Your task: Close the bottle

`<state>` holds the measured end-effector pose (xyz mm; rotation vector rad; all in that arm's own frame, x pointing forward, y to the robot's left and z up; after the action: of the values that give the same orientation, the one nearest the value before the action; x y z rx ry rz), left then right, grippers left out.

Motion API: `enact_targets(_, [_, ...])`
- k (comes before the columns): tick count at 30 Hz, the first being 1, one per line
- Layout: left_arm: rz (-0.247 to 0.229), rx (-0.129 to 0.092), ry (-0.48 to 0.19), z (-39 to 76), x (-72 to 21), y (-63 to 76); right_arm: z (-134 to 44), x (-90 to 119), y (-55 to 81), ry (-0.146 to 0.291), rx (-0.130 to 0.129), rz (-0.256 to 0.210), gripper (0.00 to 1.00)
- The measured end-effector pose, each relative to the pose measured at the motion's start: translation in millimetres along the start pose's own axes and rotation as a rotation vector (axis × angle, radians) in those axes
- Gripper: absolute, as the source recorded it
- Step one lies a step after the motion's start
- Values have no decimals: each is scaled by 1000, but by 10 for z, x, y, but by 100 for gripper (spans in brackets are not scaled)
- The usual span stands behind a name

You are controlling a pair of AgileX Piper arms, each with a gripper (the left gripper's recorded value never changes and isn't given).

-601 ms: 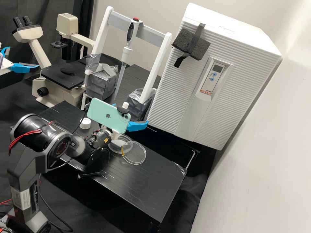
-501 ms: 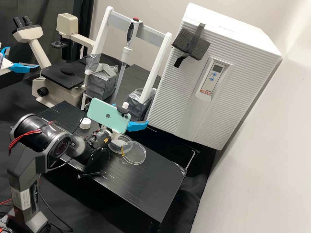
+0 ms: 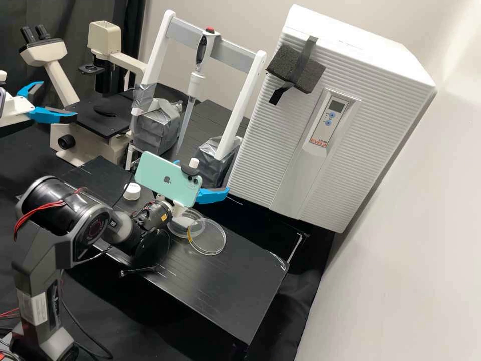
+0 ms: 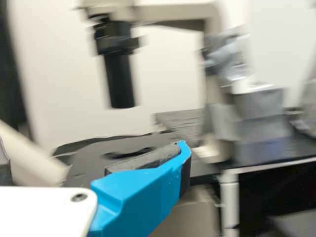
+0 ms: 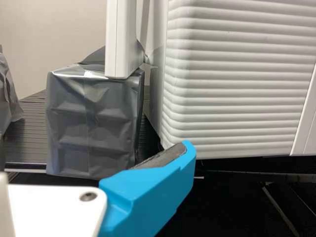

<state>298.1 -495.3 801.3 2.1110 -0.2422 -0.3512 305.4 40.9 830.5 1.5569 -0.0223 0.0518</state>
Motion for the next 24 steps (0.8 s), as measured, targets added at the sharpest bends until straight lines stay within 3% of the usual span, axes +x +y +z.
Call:
enact_targets(6, [-35, -35, -121, 194, -18, -68, 0, 0, 0, 0, 0, 0, 100])
enact_targets(10, [-70, -45, -181, 275, -50, -123, 0, 0, 0, 0, 0, 0, 100])
enact_targets(24, [-119, -68, -251, 416, -37, -235, 0, 0, 0, 0, 0, 0, 100])
